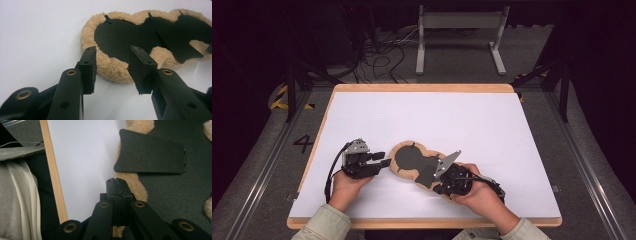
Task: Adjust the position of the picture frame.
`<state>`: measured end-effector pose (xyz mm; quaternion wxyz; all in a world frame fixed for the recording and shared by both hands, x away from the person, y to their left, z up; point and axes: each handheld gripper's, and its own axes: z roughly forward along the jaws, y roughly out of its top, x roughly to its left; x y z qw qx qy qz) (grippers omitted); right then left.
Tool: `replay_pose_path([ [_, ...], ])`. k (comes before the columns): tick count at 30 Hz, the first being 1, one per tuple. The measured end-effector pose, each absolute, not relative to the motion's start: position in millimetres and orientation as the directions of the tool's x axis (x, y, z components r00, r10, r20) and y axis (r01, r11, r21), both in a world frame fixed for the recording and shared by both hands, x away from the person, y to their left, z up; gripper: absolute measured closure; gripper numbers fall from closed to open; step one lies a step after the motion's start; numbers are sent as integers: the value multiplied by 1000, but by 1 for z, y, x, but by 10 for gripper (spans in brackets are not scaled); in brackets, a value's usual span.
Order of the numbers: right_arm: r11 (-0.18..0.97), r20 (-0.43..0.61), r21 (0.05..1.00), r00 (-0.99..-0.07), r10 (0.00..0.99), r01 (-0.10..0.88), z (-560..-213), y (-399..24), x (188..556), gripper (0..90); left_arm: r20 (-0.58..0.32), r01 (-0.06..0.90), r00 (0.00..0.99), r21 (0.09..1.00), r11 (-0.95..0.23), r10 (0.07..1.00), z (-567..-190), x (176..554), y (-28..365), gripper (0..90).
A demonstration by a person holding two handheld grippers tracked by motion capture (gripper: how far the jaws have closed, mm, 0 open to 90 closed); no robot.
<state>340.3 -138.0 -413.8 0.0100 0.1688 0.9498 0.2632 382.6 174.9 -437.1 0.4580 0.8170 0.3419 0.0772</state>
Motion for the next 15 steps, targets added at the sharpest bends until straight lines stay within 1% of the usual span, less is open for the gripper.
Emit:
replay_pose_path([
  [4, 824, 73, 479, -949, 307, 303, -419, -134, 337, 900, -182, 482, 760, 802, -353, 624, -437, 383, 174, 584],
  [7, 854, 50, 433, -954, 296, 288, -426, -128, 332, 900, -183, 483, 760, 801, -353, 623, -437, 384, 173, 582],
  [12, 858, 43, 421, -951, 305, 294, -428, -128, 333, 900, -184, 484, 762, 799, -356, 621, -437, 384, 172, 582],
  [15, 864, 10, 404, -946, 323, 299, -427, -131, 335, 900, -185, 483, 762, 801, -354, 620, -437, 384, 172, 579],
])
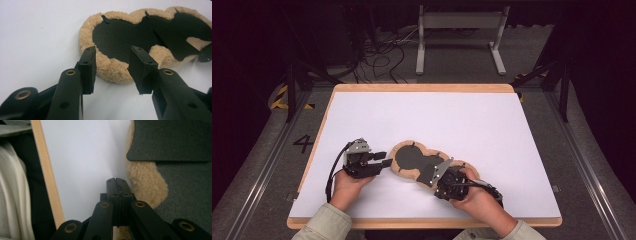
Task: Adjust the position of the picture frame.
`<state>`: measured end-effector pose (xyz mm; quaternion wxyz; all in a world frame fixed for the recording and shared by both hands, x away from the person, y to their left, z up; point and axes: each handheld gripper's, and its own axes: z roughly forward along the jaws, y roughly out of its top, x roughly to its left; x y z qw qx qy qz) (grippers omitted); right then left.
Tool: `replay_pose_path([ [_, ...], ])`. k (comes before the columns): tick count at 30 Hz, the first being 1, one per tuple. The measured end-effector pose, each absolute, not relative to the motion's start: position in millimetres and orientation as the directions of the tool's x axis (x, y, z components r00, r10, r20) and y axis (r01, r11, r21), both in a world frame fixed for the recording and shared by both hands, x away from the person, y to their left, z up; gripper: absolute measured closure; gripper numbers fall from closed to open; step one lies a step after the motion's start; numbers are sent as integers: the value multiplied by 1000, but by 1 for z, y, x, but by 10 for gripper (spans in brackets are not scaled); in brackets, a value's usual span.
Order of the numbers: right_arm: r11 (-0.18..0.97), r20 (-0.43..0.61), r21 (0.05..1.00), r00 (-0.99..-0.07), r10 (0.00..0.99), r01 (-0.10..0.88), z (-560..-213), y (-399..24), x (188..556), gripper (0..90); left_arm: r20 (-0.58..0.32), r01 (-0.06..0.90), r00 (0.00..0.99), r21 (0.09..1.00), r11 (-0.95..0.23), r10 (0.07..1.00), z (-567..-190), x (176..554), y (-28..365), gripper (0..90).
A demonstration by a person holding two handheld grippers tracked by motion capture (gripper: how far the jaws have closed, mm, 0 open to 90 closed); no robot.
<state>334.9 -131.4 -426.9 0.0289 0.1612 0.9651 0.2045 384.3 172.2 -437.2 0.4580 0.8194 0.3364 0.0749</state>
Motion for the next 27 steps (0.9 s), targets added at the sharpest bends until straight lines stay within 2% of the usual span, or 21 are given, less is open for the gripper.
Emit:
replay_pose_path([
  [19, 795, -100, 438, -857, 506, 419, -428, -172, 372, 900, -187, 483, 765, 799, -358, 616, -438, 385, 170, 575],
  [24, 786, -86, 450, -855, 511, 424, -427, -175, 373, 900, -188, 482, 767, 799, -358, 613, -438, 386, 171, 575],
  [27, 765, -67, 489, -856, 513, 420, -418, -179, 371, 900, -183, 476, 767, 806, -353, 615, -437, 385, 171, 575],
])
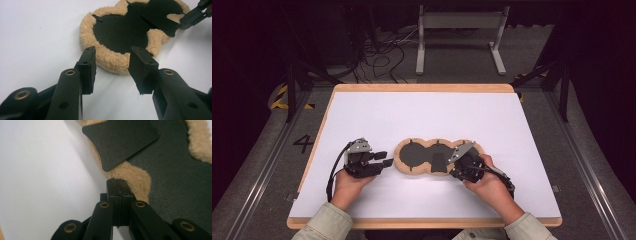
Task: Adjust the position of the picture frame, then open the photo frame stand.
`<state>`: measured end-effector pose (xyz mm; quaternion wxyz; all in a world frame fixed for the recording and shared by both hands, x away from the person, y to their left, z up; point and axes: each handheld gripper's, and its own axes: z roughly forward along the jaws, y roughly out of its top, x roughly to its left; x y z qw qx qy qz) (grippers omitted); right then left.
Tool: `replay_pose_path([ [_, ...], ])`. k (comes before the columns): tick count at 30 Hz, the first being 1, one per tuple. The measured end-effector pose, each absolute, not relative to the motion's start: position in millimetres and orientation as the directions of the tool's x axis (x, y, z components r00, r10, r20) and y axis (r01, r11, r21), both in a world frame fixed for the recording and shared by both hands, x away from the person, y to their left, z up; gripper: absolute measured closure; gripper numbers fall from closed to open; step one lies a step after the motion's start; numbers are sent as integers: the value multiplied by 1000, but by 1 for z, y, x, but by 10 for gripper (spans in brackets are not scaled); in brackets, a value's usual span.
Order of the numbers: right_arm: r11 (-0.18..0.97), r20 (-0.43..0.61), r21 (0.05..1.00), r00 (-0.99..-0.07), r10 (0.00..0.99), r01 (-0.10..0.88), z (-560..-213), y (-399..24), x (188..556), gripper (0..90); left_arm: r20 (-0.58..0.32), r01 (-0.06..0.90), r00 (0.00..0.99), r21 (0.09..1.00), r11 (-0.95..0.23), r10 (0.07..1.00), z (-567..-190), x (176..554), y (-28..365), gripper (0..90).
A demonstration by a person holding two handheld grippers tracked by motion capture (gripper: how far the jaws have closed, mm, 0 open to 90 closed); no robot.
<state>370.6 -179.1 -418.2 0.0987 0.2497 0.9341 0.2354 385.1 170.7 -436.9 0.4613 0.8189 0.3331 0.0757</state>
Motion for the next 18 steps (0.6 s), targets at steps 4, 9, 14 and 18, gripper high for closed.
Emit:
replay_pose_path([
  [4, 736, -49, 537, -856, 515, 413, -409, -187, 367, 900, -165, 456, 768, 819, -348, 618, -435, 383, 170, 574],
  [9, 696, -27, 595, -856, 516, 401, -401, -200, 362, 900, -147, 435, 779, 827, -357, 610, -434, 382, 169, 573],
  [14, 638, -8, 674, -860, 510, 372, -402, -206, 359, 900, -150, 432, 778, 833, -347, 610, -433, 382, 168, 571],
  [18, 603, 14, 703, -855, 518, 378, -408, -209, 358, 900, -148, 429, 780, 833, -348, 609, -434, 383, 168, 571],
])
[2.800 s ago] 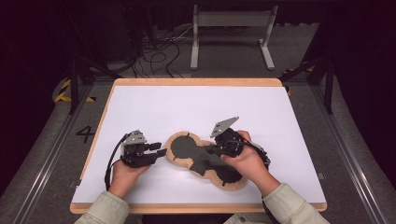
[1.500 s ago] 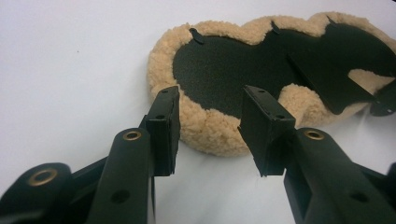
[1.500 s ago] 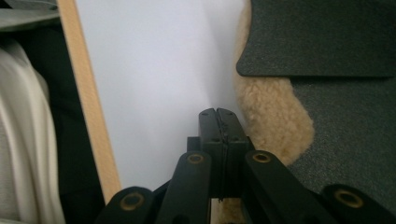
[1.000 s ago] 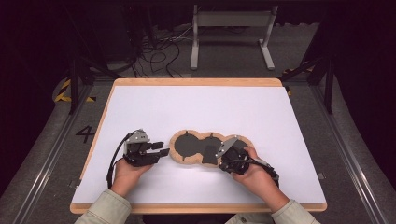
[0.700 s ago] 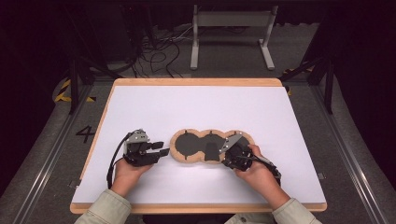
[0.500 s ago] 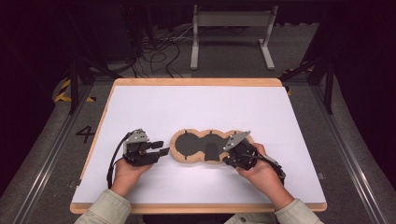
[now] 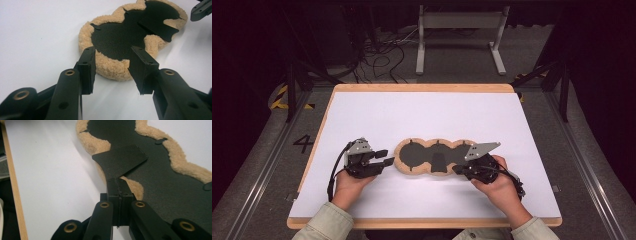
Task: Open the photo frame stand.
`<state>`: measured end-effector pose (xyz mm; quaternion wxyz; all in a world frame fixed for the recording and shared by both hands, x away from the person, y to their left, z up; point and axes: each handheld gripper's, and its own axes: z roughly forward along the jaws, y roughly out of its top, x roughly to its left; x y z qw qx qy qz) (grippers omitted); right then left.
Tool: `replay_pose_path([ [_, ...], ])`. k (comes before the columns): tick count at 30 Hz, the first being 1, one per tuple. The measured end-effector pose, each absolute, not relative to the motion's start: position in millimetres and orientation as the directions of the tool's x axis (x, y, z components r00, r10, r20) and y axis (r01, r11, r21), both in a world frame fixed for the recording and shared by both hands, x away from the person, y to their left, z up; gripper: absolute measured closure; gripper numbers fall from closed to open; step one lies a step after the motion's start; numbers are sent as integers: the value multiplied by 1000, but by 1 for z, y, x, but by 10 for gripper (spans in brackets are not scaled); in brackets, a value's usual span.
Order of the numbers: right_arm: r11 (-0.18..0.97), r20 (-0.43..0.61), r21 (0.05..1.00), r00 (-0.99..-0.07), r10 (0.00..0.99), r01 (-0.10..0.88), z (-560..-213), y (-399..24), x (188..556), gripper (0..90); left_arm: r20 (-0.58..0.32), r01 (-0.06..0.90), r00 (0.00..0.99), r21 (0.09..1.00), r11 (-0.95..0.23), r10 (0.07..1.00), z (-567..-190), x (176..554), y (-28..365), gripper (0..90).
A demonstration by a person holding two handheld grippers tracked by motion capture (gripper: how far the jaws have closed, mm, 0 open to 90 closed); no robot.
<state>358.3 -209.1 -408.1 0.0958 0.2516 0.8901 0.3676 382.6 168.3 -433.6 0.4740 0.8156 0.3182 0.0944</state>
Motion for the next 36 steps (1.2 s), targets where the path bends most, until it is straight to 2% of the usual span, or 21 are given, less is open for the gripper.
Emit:
replay_pose_path([
  [10, 573, 67, 724, -866, 495, 383, -427, -201, 358, 900, -150, 433, 776, 833, -344, 613, -434, 382, 168, 569],
  [22, 577, 112, 687, -848, 517, 442, -446, -194, 363, 900, -144, 428, 783, 830, -356, 605, -435, 383, 167, 567],
  [36, 521, 93, 747, -841, 533, 413, -429, -196, 366, 900, -151, 444, 775, 820, -360, 613, -435, 382, 167, 566],
])
